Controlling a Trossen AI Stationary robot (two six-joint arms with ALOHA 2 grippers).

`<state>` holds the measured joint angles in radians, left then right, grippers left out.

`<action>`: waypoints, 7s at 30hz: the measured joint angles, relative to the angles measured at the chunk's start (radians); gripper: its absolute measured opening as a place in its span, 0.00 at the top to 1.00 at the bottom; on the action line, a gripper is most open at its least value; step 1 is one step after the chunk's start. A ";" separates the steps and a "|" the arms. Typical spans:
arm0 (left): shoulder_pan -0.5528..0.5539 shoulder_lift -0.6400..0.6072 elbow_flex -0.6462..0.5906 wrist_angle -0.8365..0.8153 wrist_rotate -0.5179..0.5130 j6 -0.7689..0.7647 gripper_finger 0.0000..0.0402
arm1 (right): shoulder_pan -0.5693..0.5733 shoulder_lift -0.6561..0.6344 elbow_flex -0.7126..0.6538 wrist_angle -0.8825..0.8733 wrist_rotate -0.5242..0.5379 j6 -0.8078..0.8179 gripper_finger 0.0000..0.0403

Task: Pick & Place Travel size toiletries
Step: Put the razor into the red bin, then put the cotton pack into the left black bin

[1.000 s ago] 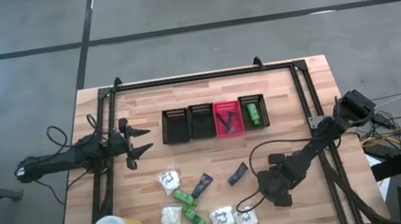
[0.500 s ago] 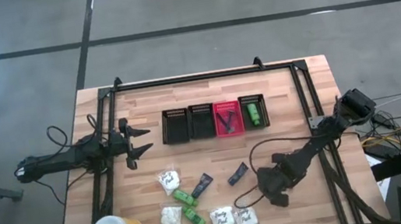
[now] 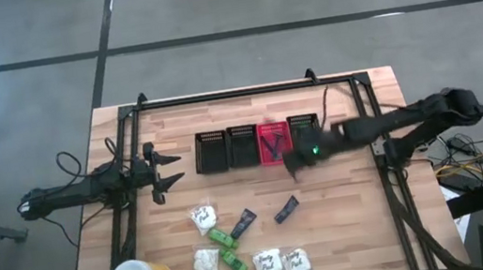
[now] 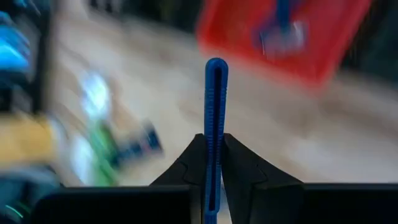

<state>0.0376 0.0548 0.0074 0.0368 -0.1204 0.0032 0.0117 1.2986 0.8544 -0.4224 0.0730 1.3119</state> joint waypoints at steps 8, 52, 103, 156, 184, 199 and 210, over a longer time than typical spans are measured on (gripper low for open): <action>0.000 0.000 0.000 0.000 0.000 0.000 0.38 | -0.252 0.113 0.020 0.067 -0.011 -0.113 0.94; 0.003 0.007 0.000 0.018 -0.142 0.384 0.38 | 0.062 0.262 0.234 -0.153 -0.143 -0.650 0.49; -0.173 0.617 0.225 -0.327 0.115 -1.069 0.38 | 0.128 0.263 0.225 -0.163 -0.096 -0.478 0.55; -0.173 0.966 0.441 -0.166 0.215 -0.734 0.99 | 0.126 0.263 0.218 -0.165 -0.051 -0.530 0.53; 0.234 1.439 1.212 -0.923 -0.216 0.356 1.00 | 0.121 0.091 0.215 -0.247 0.280 -0.373 0.66; 0.251 1.549 1.226 -0.836 -0.212 0.383 1.00 | 0.121 -0.007 0.086 -0.261 0.323 -0.267 0.61; 0.271 1.562 1.327 -0.870 -0.214 0.395 0.99 | 0.114 -0.006 0.072 -0.211 0.321 -0.316 0.59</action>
<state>0.3082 1.6168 1.3345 -0.8328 -0.3344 0.3984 0.1261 1.2930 0.9260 -0.6334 0.3939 0.9960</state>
